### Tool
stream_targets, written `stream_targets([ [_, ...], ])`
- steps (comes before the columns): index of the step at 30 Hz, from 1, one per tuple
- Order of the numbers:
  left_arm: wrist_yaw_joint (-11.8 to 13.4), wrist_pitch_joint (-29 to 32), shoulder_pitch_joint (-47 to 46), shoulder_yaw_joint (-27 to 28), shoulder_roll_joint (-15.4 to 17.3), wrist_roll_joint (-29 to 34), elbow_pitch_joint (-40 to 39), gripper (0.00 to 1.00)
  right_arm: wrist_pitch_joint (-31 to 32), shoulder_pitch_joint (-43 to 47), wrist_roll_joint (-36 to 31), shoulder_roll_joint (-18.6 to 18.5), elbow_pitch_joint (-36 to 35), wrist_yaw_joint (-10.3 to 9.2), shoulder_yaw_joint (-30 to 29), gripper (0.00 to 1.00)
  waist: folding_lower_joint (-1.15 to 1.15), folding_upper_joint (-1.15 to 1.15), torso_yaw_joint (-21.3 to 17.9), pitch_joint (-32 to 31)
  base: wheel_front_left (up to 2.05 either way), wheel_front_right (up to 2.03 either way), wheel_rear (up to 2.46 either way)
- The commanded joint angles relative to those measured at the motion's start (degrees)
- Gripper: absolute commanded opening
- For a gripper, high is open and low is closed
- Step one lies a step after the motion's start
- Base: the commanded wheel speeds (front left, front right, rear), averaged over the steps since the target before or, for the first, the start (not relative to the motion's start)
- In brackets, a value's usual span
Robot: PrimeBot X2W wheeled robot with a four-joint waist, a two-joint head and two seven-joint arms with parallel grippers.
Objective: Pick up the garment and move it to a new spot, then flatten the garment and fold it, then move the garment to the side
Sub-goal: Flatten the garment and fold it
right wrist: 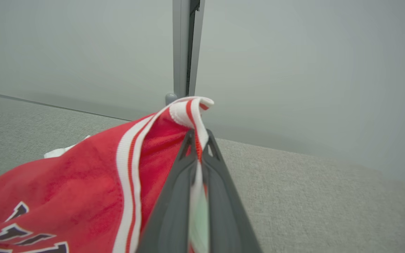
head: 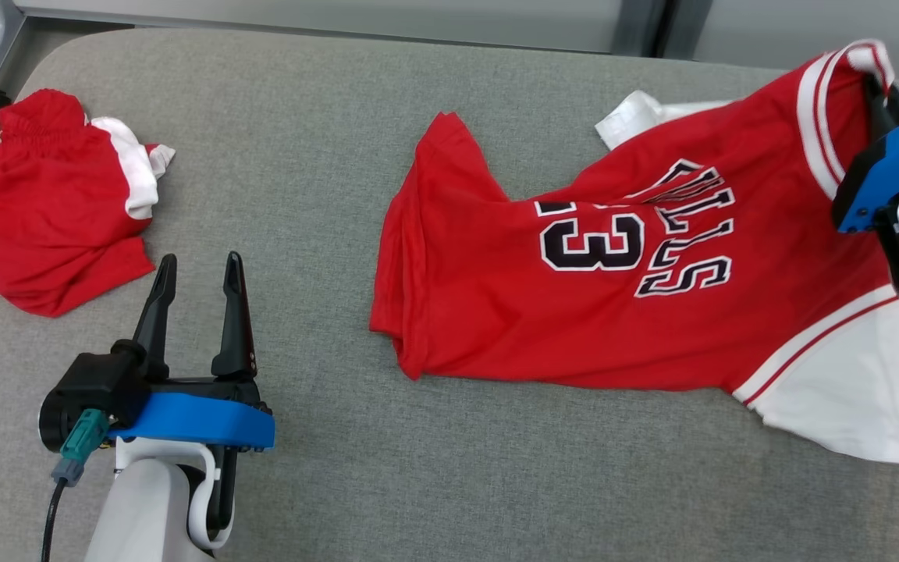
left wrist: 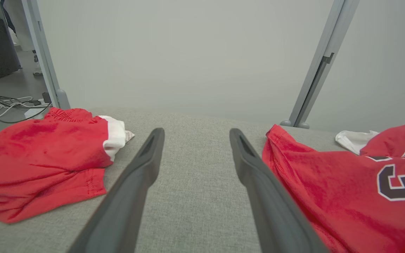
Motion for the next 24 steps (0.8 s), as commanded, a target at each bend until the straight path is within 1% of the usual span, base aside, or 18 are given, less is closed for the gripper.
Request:
stream_targets([
  [1, -0.09, -0.16, -1.26, -0.02, 0.06, -0.33, 0.06, 1.0, -0.87, -1.45, -1.0, -0.48, 0.5, -0.01, -0.82, 0.0, 0.0, 0.0, 0.4, 0.39, 0.0, 0.0, 0.0],
  [5, -0.09, -0.16, -1.69, -0.38, -0.06, -0.38, 0.17, 1.0, -2.35, -2.5, -4.66, -1.17, 1.79, -0.01, -3.95, 0.0, 0.0, 0.0, 1.03, 0.92, 0.0, 0.0, 0.0],
  [6, -0.09, -0.16, -1.81, -0.43, -0.12, -0.39, 0.2, 1.0, -2.65, -2.48, -5.44, -0.82, 1.99, -0.01, -4.96, 0.0, 0.0, 0.0, 1.1, 0.97, 0.0, 0.0, 0.0],
  [7, -0.09, -0.16, -1.89, -0.48, -0.16, -0.38, 0.23, 1.0, -2.65, -2.15, -6.12, -0.39, 2.37, -0.01, -5.93, 0.05, 0.0, 0.0, 1.18, 1.02, 0.0, 0.0, 0.0],
  [8, -0.09, -0.16, -1.92, -0.51, -0.17, -0.39, 0.27, 1.0, -2.13, -1.7, -6.89, -0.09, 2.76, -0.01, -6.74, 0.48, 0.0, 0.0, 1.23, 1.04, 0.0, 0.0, 0.0],
  [9, -0.09, -0.16, -1.93, -0.43, -0.2, -0.39, 0.31, 1.0, -2.25, -1.39, -7.43, 0.19, 2.89, -0.01, -7.47, 1.0, 0.0, 0.0, 1.19, 1.07, 0.0, 0.0, 0.0],
  [13, -0.09, -0.16, -1.55, 0.14, -0.1, -0.36, 0.47, 1.0, -3.39, 0.31, -9.84, 1.4, 2.76, -0.01, -9.9, 1.0, 0.0, 0.0, 0.42, 0.64, 0.0, 0.0, 0.0],
  [19, -0.09, -0.16, 0.26, 0.67, 0.2, 0.2, 0.58, 1.0, -4.91, 3.89, -10.76, 3.11, 0.73, -0.01, -12.72, 1.0, 0.0, 0.0, -1.69, -1.56, 0.0, 0.0, 0.0],
  [21, -0.09, -0.16, 0.89, 0.84, 0.26, 0.28, 0.61, 1.0, -5.16, 5.81, -10.55, 3.53, -0.73, -0.01, -13.48, 1.0, 0.0, 0.0, -2.43, -2.6, 0.0, 0.0, 0.0],
  [24, -0.09, -0.15, 2.04, 1.3, 0.39, 0.78, 0.63, 1.0, -5.25, 9.13, -9.58, 5.17, -5.69, -0.01, -13.93, 1.0, 0.0, 0.0, -3.59, -4.42, 0.0, 0.0, 0.0],
])
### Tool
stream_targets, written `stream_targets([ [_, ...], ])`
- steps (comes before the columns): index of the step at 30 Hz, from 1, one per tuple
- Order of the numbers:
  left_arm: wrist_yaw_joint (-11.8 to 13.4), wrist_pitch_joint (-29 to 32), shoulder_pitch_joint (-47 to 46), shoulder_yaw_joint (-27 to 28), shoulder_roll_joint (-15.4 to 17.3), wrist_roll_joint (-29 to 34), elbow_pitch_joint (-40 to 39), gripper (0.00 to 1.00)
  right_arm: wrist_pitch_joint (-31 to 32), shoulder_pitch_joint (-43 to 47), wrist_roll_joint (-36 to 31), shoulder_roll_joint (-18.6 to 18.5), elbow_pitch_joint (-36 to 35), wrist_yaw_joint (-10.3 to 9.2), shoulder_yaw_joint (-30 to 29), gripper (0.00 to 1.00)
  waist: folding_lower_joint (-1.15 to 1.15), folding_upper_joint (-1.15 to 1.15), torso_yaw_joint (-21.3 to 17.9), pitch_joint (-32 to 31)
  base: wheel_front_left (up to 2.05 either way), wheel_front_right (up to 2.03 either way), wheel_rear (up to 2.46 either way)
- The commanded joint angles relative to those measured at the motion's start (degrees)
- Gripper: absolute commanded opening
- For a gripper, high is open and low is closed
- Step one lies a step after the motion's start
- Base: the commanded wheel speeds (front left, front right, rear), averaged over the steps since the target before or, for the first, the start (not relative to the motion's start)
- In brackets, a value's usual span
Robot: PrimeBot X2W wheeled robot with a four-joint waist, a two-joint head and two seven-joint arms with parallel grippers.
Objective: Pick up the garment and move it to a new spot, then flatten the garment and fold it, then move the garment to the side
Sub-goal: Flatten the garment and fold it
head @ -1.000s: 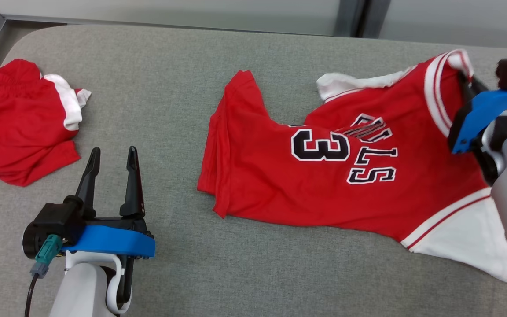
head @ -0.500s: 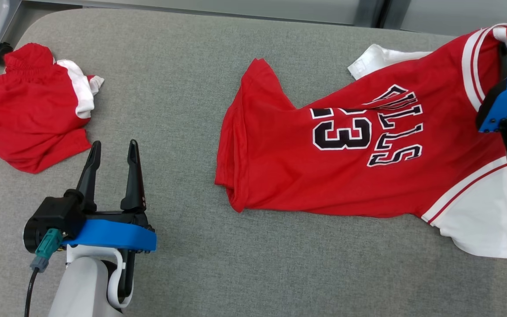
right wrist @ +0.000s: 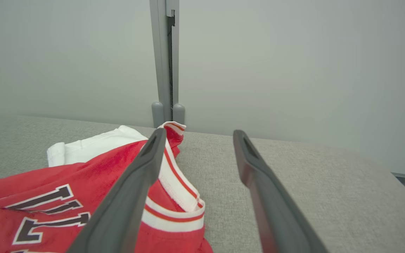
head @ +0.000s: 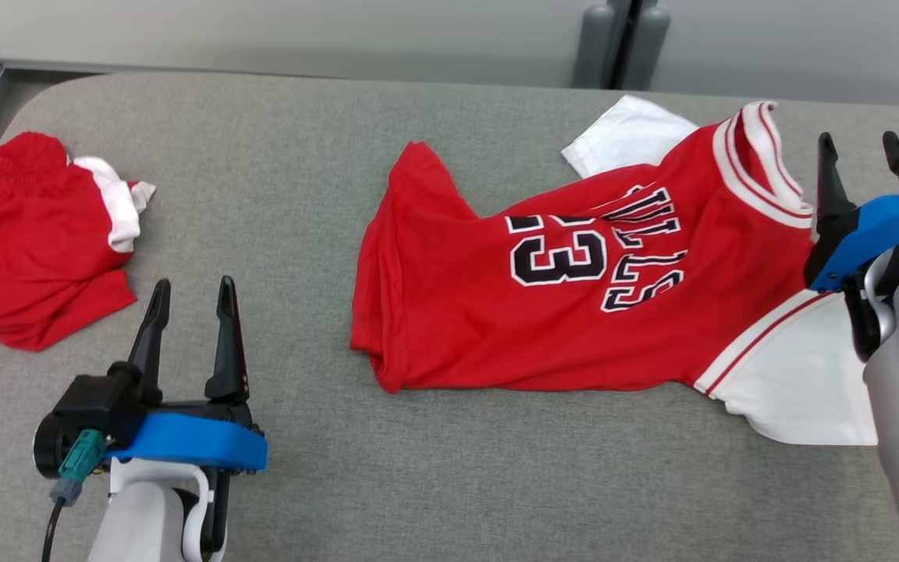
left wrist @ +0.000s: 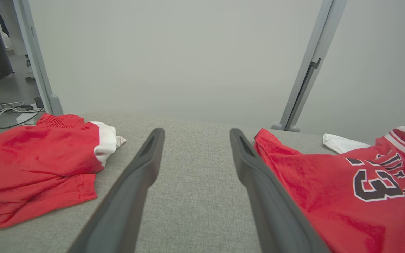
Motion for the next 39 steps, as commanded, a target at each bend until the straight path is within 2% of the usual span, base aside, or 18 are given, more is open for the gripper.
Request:
stream_targets([
  [1, -0.09, -0.15, 1.07, 0.53, 0.31, 0.34, 0.03, 1.0, -0.33, 2.37, 0.91, 0.99, -2.67, 0.01, 0.05, 1.0, 0.0, 0.0, -1.49, -1.74, 0.0, 0.0, 0.0],
  [14, -0.09, -0.16, 4.33, 1.79, 0.23, 1.45, -0.68, 1.0, -0.36, 22.11, 9.64, 6.22, -29.71, 0.01, 4.79, 1.0, 0.0, 0.0, -3.77, -5.13, 0.0, 0.0, 0.0],
  [22, -0.09, -0.15, 4.8, 1.91, 0.5, 1.72, -0.75, 1.0, -0.35, 32.79, 11.86, 9.24, -42.49, 0.01, 8.91, 1.0, 0.0, 0.0, -4.28, -5.75, 0.0, 0.0, 0.0],
  [29, -0.09, -0.16, 4.22, 2.07, 1.0, 1.61, -0.77, 1.0, -0.37, 38.63, 14.16, 10.03, -47.82, 0.01, 11.37, 1.0, 0.0, 0.0, -4.25, -5.39, 0.0, 0.0, 0.0],
  [39, -0.09, -0.16, 3.79, 2.11, 1.48, 2.34, -0.22, 1.0, -0.37, 39.68, 14.88, 10.03, -47.85, 0.01, 11.98, 1.0, 0.0, 0.0, -4.58, -5.44, 0.0, 0.0, 0.0],
])
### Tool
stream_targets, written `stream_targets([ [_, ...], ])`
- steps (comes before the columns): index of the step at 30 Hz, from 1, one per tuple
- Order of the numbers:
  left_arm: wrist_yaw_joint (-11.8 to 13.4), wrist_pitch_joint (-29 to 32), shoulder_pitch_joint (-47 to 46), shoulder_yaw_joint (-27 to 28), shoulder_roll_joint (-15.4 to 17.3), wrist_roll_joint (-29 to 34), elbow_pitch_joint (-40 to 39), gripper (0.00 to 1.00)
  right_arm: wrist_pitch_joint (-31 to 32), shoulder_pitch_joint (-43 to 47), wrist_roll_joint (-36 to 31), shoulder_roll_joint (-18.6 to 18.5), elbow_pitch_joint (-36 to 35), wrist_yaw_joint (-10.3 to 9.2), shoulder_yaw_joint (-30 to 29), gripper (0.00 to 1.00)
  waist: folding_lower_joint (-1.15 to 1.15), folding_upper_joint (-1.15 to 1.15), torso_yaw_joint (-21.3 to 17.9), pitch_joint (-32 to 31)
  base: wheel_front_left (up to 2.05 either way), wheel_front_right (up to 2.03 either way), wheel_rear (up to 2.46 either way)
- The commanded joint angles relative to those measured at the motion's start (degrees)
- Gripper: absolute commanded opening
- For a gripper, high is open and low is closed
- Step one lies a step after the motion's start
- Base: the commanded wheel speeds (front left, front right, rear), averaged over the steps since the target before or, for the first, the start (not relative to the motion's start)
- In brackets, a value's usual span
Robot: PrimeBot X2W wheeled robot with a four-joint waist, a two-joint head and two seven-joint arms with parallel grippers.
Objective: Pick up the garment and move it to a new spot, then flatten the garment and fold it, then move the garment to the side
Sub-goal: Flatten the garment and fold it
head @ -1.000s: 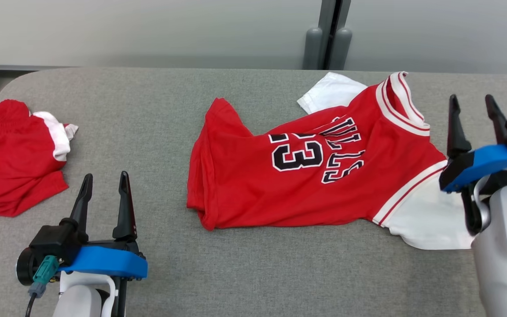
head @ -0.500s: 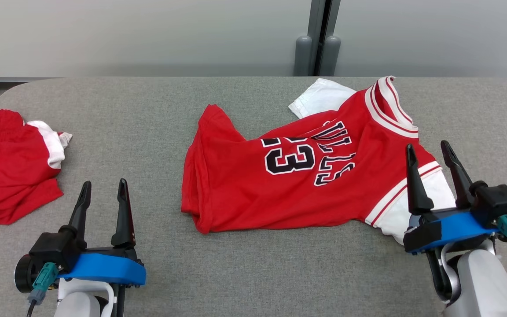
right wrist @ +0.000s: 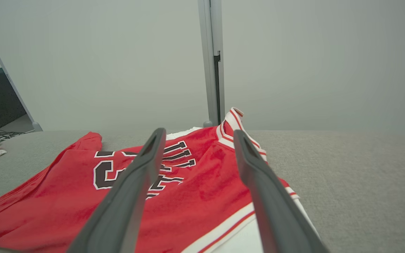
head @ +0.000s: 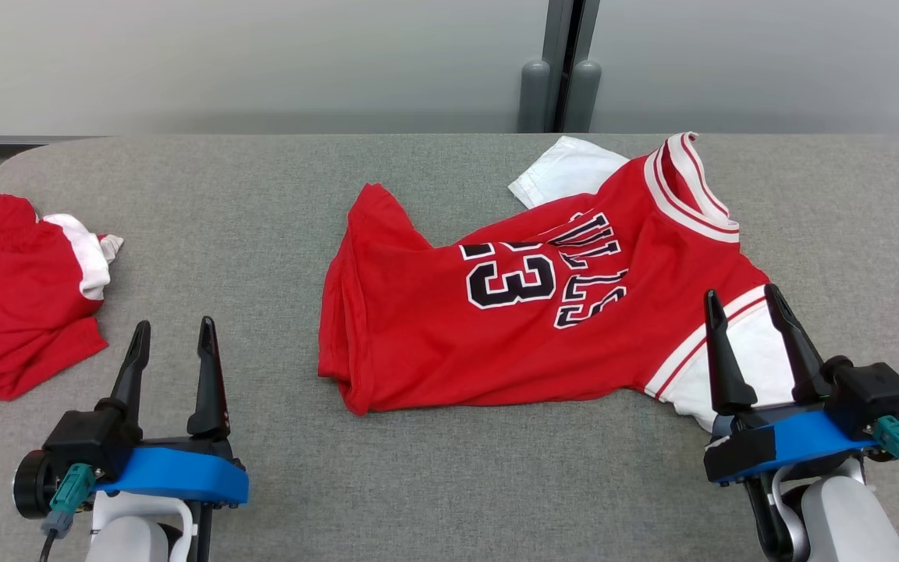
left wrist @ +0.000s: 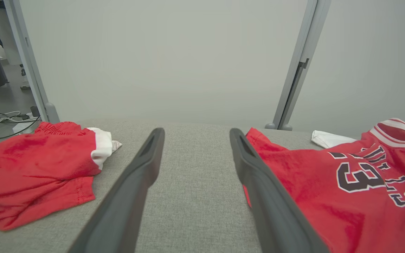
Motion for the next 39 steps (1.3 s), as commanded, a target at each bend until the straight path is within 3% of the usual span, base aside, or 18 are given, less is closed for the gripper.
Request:
stream_targets([
  [1, -0.09, -0.17, -1.17, -0.53, 0.42, 0.71, 0.03, 1.0, -0.31, 0.07, -0.02, -0.02, 0.19, 0.01, 0.14, 1.0, 0.0, 0.0, -0.09, 0.0, 0.0, 0.0, 0.0],
  [11, -0.09, -0.17, -3.51, -8.99, 0.95, 2.53, 0.4, 1.0, -0.31, -0.54, 0.72, -0.02, 1.2, 0.01, 1.06, 1.0, 0.0, 0.0, -0.74, -0.16, 0.0, 0.0, 0.0],
  [22, -0.09, -0.16, -3.24, -19.59, 2.63, 0.74, 8.89, 1.0, -0.32, -0.53, 1.0, -0.02, 1.55, 0.01, 1.49, 1.0, 0.0, 0.0, -2.42, 0.4, 0.0, 0.0, 0.0],
  [36, -0.09, -0.16, -6.15, -23.36, 2.86, -2.31, 16.51, 1.0, -0.32, -1.49, 1.09, -0.02, 1.95, 0.01, 2.1, 1.0, 0.0, 0.0, -3.86, 1.91, 0.0, 0.0, 0.0],
  [37, -0.09, -0.17, -6.57, -23.47, 2.83, -2.55, 16.86, 0.53, -0.32, -1.54, 1.08, -0.02, 2.01, 0.01, 2.12, 1.0, 0.0, 0.0, -3.91, 1.97, 0.0, 0.0, 0.0],
  [38, -0.09, -0.17, -6.83, -23.66, 2.65, -2.8, 17.23, 0.26, -0.32, -1.54, 1.08, -0.02, 2.1, 0.01, 2.16, 1.0, 0.0, 0.0, -3.97, 1.99, 0.0, 0.0, 0.0],
  [39, -0.09, -0.16, -7.09, -23.9, 2.37, -3.11, 17.58, 0.15, -0.32, -1.52, 1.07, -0.02, 2.23, 0.01, 2.15, 1.0, 0.0, 0.0, -4.0, 1.96, 0.0, 0.0, 0.0],
])
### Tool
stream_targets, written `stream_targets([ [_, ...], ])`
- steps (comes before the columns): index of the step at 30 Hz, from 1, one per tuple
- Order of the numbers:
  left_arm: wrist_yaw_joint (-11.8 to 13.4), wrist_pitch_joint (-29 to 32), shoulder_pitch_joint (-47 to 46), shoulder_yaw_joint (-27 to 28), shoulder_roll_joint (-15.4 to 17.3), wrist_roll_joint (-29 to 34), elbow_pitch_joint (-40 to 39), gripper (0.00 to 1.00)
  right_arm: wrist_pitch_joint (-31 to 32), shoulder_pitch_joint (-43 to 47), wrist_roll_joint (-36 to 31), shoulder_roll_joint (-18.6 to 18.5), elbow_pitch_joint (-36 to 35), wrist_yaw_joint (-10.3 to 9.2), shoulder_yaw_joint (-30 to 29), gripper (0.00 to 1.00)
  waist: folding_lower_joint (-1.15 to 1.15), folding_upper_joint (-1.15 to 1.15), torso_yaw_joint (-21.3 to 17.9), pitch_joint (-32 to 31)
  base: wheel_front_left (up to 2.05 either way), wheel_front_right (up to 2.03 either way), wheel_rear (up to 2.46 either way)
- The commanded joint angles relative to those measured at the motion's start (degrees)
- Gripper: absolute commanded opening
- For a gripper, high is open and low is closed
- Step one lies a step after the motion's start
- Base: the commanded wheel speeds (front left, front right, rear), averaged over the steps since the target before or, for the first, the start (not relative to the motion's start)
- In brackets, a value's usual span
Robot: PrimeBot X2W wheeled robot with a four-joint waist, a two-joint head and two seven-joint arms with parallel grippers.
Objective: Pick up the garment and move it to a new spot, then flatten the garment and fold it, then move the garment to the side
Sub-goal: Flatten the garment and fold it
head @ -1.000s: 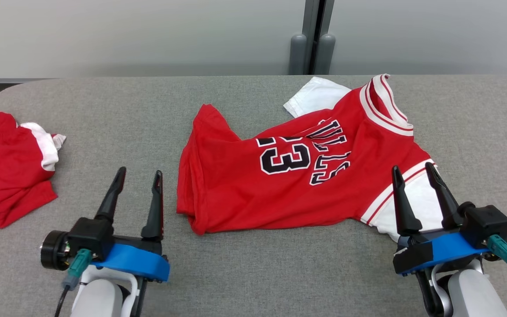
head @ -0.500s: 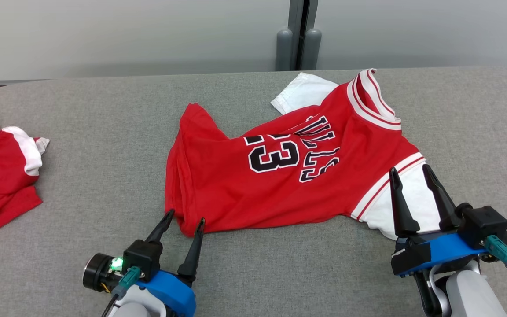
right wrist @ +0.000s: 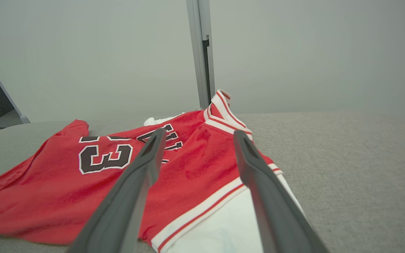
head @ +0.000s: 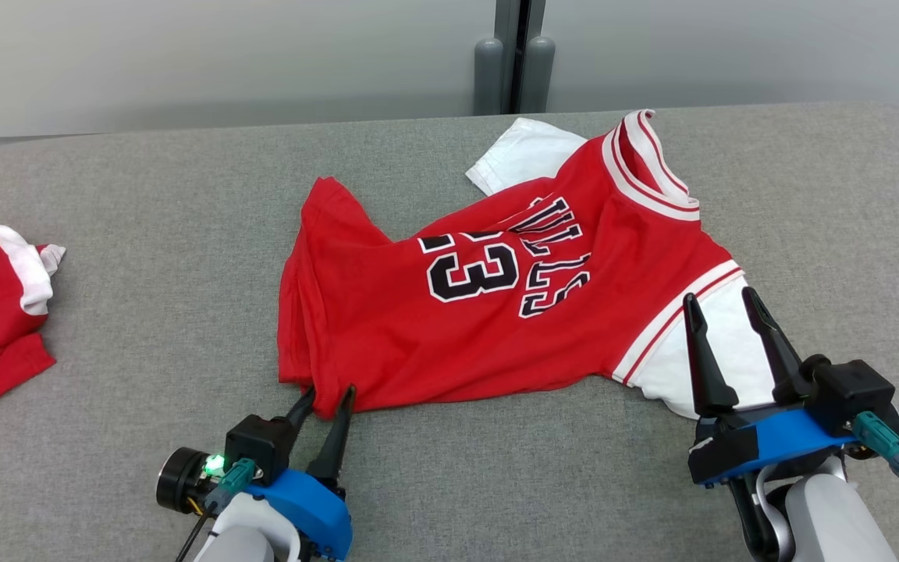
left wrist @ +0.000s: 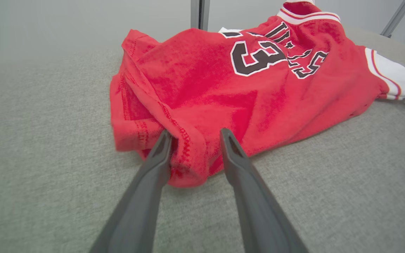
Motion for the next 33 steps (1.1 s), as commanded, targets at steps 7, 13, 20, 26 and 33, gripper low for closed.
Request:
stream_targets([
  [7, -0.07, -0.16, -1.78, -0.55, -0.16, -2.29, -3.31, 0.0, -0.31, 0.45, 0.2, -0.04, 0.95, 0.01, -0.81, 1.0, 0.0, 0.0, 1.01, -1.13, 0.0, 0.0, 0.0],
  [13, -0.07, -0.17, 0.53, 0.25, 1.38, -1.74, -10.43, 0.0, -0.32, 1.36, 0.64, -0.05, 1.44, 0.01, -1.61, 1.0, 0.0, 0.0, 3.19, -2.81, 0.0, 0.0, 0.0],
  [20, 0.24, 0.05, 4.13, 0.2, 3.37, -0.63, -18.76, 0.0, -0.32, 2.05, 1.05, -0.06, 1.75, 0.01, -2.42, 1.0, 0.0, 0.0, 5.25, -3.81, 0.0, 0.0, 0.0],
  [26, 0.4, 3.41, 9.21, -1.7, 5.44, -0.43, -26.31, 0.0, -0.32, 1.83, 1.57, -0.06, 1.71, 0.01, -2.79, 1.0, 0.0, 0.0, 5.87, -2.79, 0.0, 0.0, 0.0],
  [33, 1.01, 4.91, 11.97, -2.1, 6.18, -1.54, -28.69, 0.0, -0.32, 0.55, 1.59, -0.06, 2.24, 0.01, -2.65, 1.0, 0.0, 0.0, 5.33, -1.25, 0.0, 0.0, 0.0],
])
